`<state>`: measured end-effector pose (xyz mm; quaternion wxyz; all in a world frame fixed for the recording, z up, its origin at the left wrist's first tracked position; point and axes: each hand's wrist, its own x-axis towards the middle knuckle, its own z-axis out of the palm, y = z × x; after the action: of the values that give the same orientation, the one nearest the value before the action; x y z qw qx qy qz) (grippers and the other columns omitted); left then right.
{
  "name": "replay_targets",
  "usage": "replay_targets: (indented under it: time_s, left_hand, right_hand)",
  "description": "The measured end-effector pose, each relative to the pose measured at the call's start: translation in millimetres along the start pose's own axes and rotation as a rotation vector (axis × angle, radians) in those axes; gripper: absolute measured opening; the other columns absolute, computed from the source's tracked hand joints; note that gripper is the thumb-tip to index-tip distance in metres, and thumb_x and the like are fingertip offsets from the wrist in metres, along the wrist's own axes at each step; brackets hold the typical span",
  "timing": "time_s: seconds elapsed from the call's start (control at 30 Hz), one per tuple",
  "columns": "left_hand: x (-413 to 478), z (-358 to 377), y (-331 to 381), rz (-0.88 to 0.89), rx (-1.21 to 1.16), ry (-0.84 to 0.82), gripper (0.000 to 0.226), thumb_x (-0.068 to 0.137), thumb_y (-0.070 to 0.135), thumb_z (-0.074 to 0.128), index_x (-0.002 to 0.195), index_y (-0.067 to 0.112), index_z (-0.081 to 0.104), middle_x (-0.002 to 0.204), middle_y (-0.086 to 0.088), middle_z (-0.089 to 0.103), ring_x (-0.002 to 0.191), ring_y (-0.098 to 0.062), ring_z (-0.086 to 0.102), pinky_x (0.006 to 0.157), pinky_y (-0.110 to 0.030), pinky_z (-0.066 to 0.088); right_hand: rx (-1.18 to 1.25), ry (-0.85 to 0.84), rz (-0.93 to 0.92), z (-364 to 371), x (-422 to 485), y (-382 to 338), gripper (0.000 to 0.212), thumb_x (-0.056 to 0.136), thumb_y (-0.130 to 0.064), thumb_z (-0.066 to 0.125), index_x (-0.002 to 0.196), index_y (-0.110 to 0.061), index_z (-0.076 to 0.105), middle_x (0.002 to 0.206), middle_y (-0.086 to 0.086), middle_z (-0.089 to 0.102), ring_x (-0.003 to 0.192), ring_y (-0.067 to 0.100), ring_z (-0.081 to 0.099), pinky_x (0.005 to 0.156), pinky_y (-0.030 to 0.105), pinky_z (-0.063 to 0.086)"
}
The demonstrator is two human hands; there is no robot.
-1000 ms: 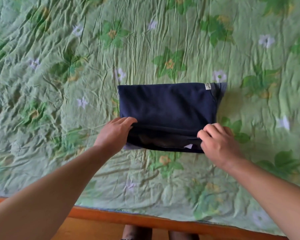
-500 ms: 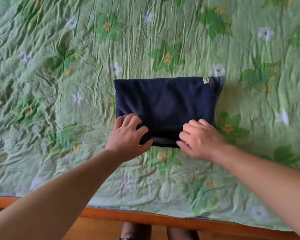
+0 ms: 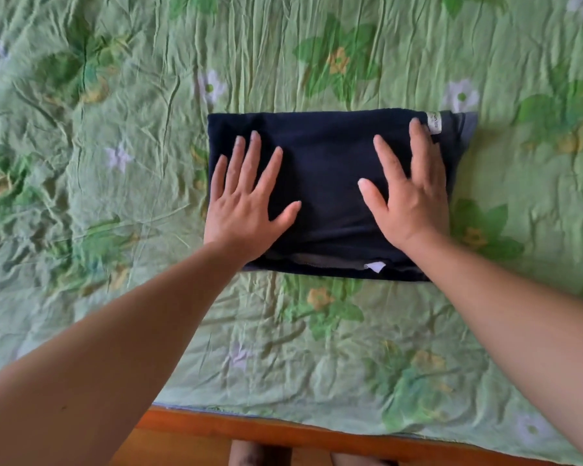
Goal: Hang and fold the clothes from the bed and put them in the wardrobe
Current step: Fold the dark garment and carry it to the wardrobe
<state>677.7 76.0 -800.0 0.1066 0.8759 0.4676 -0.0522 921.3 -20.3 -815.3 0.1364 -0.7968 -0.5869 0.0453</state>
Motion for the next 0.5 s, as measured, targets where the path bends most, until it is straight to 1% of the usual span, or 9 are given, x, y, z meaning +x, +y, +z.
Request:
replay_targets:
  time_s: [0.07, 0.1, 0.17, 0.2, 0.27, 0.33, 0.4, 0.47, 0.5]
  left_hand:
    - [-13, -4, -8, -0.128, -0.142, 0.004, 0.078, 0.092, 0.067, 0.045, 0.158, 0.037, 0.016, 0.167, -0.003, -0.013, 0.154, -0.021, -0.012, 0.125, -0.050, 0.003]
    - [-20, -9, -13, -0.210, -0.265, 0.015, 0.073, 0.091, 0.062, 0.053, 0.155, 0.041, 0.025, 0.167, -0.003, -0.010, 0.155, -0.021, -0.007, 0.124, -0.048, 0.009]
    - [-30, -24, -23, -0.353, -0.601, 0.051, 0.055, 0.091, 0.044, 0.067, 0.142, 0.042, 0.048, 0.164, -0.004, 0.011, 0.150, -0.018, 0.020, 0.120, -0.039, 0.028]
    - [-30, -33, -28, -0.420, -0.748, 0.062, 0.046, 0.091, 0.035, 0.070, 0.135, 0.039, 0.058, 0.156, -0.003, 0.028, 0.140, -0.013, 0.038, 0.114, -0.035, 0.039]
    - [-24, -52, -37, -0.539, -1.030, 0.025, 0.032, 0.092, 0.023, 0.070, 0.122, 0.033, 0.068, 0.126, 0.002, 0.061, 0.109, -0.009, 0.061, 0.091, -0.031, 0.055]
    - [-13, -71, -40, -0.606, -1.272, -0.133, 0.029, 0.092, 0.017, 0.069, 0.116, 0.033, 0.071, 0.098, 0.006, 0.069, 0.093, -0.015, 0.066, 0.072, -0.031, 0.055]
    - [-3, -85, -36, -0.561, -1.324, -0.297, 0.035, 0.091, 0.013, 0.069, 0.117, 0.036, 0.071, 0.086, 0.005, 0.067, 0.081, -0.018, 0.065, 0.061, -0.030, 0.052]
    - [3, -95, -27, -0.480, -1.211, -0.376, 0.041, 0.091, 0.011, 0.069, 0.122, 0.039, 0.068, 0.084, 0.000, 0.065, 0.069, -0.015, 0.062, 0.056, -0.025, 0.049]
    - [4, -101, -20, -0.455, -1.146, -0.381, 0.044, 0.091, 0.010, 0.068, 0.123, 0.040, 0.066, 0.082, 0.000, 0.063, 0.063, -0.009, 0.060, 0.054, -0.021, 0.047]
  right_hand:
    - [0.095, 0.084, 0.062, -9, -6, -1, 0.050, 0.097, -0.042, 0.059, 0.142, -0.018, 0.057, 0.160, 0.026, 0.024, 0.149, 0.040, 0.025, 0.121, 0.050, 0.024]
    - [0.113, 0.106, 0.145, -15, -10, 0, 0.045, 0.095, -0.041, 0.062, 0.135, -0.021, 0.062, 0.159, 0.024, 0.026, 0.148, 0.039, 0.028, 0.120, 0.049, 0.025]
    - [0.187, 0.090, 0.441, -30, -20, 3, 0.040, 0.088, -0.042, 0.067, 0.126, -0.028, 0.066, 0.156, 0.021, 0.032, 0.143, 0.037, 0.033, 0.117, 0.045, 0.027]
    - [0.274, 0.046, 0.576, -37, -24, 5, 0.040, 0.085, -0.039, 0.070, 0.124, -0.029, 0.065, 0.150, 0.020, 0.039, 0.139, 0.035, 0.037, 0.113, 0.042, 0.029]
    - [0.497, -0.040, 0.691, -49, -25, 9, 0.039, 0.081, -0.025, 0.074, 0.119, -0.030, 0.064, 0.129, 0.014, 0.055, 0.116, 0.028, 0.050, 0.098, 0.035, 0.039]
    - [0.675, -0.124, 0.734, -64, -19, 7, 0.039, 0.078, -0.015, 0.076, 0.109, -0.035, 0.063, 0.113, 0.002, 0.058, 0.089, 0.017, 0.053, 0.078, 0.029, 0.042]
    - [0.808, -0.275, 0.757, -76, -10, 2, 0.040, 0.079, -0.008, 0.075, 0.104, -0.037, 0.063, 0.113, -0.009, 0.060, 0.087, 0.007, 0.054, 0.072, 0.022, 0.040]
    - [0.870, -0.408, 0.755, -81, -4, 0, 0.044, 0.078, 0.000, 0.072, 0.104, -0.036, 0.068, 0.115, -0.014, 0.060, 0.103, 0.008, 0.055, 0.075, 0.017, 0.037]
    - [0.870, -0.444, 0.770, -86, -2, 1, 0.046, 0.078, 0.003, 0.070, 0.105, -0.035, 0.070, 0.116, -0.013, 0.060, 0.111, 0.011, 0.054, 0.077, 0.016, 0.035]
